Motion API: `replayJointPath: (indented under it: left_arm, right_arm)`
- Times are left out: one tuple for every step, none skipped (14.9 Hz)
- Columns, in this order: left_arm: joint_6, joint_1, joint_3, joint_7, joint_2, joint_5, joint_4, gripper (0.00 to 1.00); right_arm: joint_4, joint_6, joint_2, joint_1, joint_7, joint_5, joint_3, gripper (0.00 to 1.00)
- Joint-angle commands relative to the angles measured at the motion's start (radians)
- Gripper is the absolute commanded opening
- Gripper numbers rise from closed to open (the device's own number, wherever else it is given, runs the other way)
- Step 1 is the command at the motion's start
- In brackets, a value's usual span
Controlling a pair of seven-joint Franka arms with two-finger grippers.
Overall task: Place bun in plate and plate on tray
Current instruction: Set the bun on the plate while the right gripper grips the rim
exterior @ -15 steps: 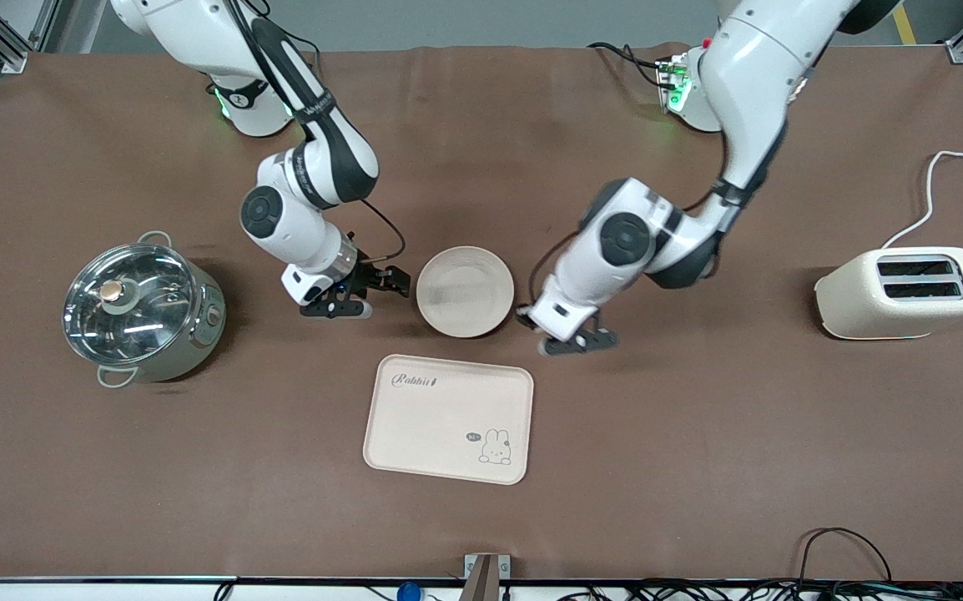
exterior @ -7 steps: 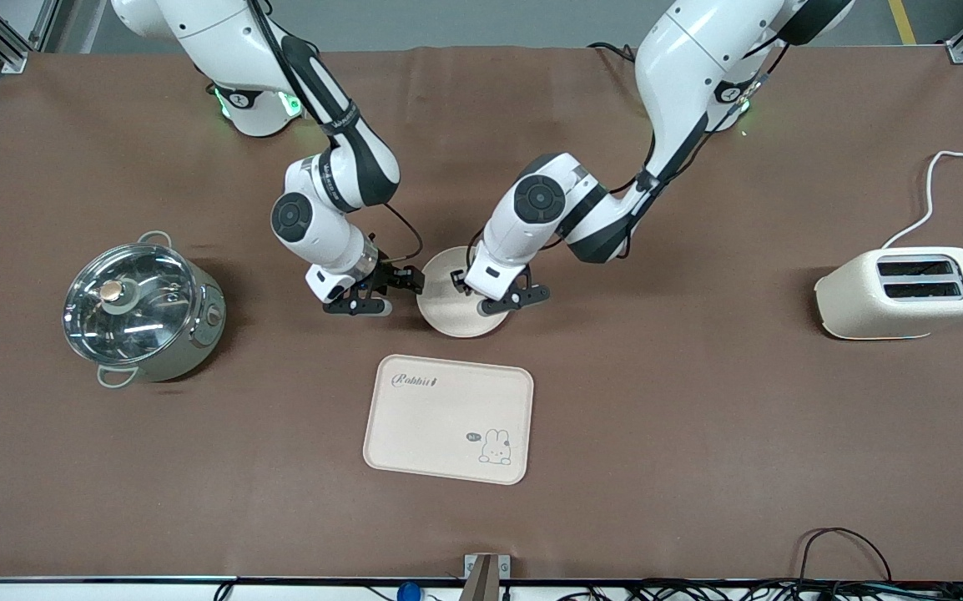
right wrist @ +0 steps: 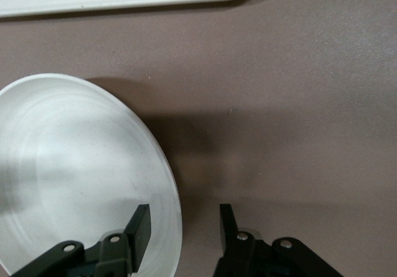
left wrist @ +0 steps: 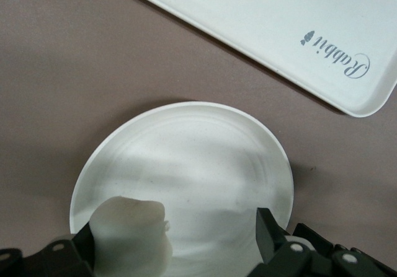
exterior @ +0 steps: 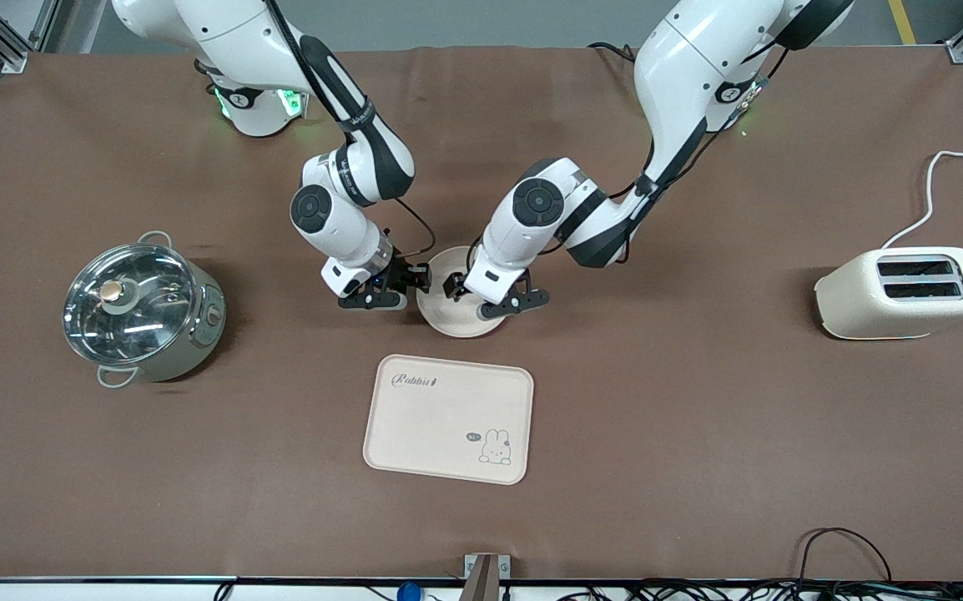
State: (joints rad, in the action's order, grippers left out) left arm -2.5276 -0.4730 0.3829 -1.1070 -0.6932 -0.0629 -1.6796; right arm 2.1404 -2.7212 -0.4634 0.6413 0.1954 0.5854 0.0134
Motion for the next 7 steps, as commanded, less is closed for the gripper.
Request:
replayJointPath:
  left_arm:
    - [0.001, -0.024, -0.004, -0.049, -0.006, -0.023, 0.009, 1.0]
    - [0.001, -0.029, -0.006, -0.066, -0.008, -0.023, 0.011, 1.0]
    - [0.001, -0.032, -0.006, -0.068, -0.006, -0.023, 0.011, 1.0]
    - [0.001, -0.03, -0.006, -0.068, -0.006, -0.023, 0.011, 1.0]
    - [0.001, -0.032, -0.006, -0.068, -0.006, -0.023, 0.011, 1.0]
    - [0.001, -0.032, -0.007, -0.068, -0.008, -0.023, 0.011, 1.0]
    - [0.001, -0.032, -0.007, -0.068, -0.008, -0.023, 0.009, 1.0]
  right_arm:
    - [-0.002, -0.029, -0.012, 0.023, 0.001, 0.027, -0.009, 0.42]
    - [-0.002, -0.031, -0.014, 0.026, 0.001, 0.027, -0.009, 0.32]
    - [-0.002, -0.044, -0.014, 0.029, 0.001, 0.027, -0.009, 0.22]
    - [-0.001, -0.057, -0.017, 0.031, 0.001, 0.027, -0.009, 0.12]
    - [-0.002, -0.06, -0.021, 0.032, 0.001, 0.027, -0.009, 0.05]
    - [-0.002, -0.063, -0.023, 0.04, 0.001, 0.028, -0.009, 0.01]
    - [-0.001, -0.064, -0.023, 0.041, 0.001, 0.028, -0.009, 0.0]
